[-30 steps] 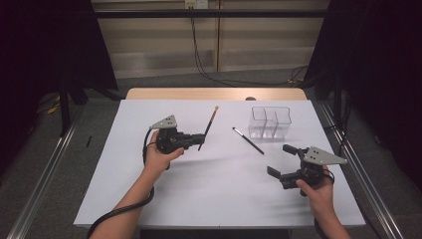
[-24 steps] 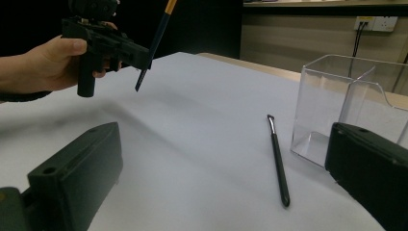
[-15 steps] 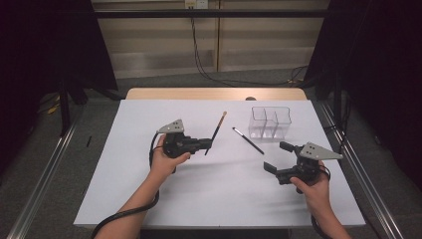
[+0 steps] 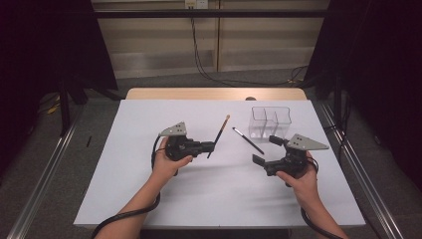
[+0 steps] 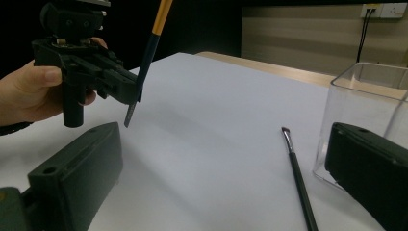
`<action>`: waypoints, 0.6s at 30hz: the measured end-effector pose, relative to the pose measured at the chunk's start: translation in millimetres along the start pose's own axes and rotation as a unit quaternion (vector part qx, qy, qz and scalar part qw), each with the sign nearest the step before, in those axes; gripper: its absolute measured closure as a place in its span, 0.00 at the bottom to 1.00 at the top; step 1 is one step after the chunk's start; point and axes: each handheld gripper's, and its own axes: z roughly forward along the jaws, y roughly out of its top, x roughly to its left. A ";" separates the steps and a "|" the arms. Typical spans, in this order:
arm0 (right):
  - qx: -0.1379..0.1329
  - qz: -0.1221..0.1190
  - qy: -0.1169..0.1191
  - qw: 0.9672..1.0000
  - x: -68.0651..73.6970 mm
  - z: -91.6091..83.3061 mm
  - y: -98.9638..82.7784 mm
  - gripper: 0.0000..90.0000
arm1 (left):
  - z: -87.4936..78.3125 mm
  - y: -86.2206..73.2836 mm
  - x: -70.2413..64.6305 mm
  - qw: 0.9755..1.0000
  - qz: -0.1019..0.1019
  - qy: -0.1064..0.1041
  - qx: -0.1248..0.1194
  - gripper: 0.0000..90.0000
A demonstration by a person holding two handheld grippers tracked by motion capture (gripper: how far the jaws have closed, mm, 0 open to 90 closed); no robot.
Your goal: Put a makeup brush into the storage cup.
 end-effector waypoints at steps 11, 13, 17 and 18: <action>-0.003 0.008 0.002 1.000 3.7 18.3 16.4 0.00 | 5.1 -0.7 -4.0 1.000 0.003 -0.009 -0.002 0.94; -0.003 0.010 0.004 1.000 4.4 22.5 18.6 0.00 | 6.8 -0.6 -5.7 1.000 0.007 -0.012 0.000 0.94; 0.000 0.015 0.008 1.000 5.6 29.4 21.5 0.01 | 8.8 -1.1 -6.8 1.000 0.007 -0.016 0.000 0.94; 0.001 0.017 0.010 1.000 5.7 30.9 22.1 0.02 | 9.2 -1.0 -7.0 1.000 0.008 -0.016 -0.001 0.94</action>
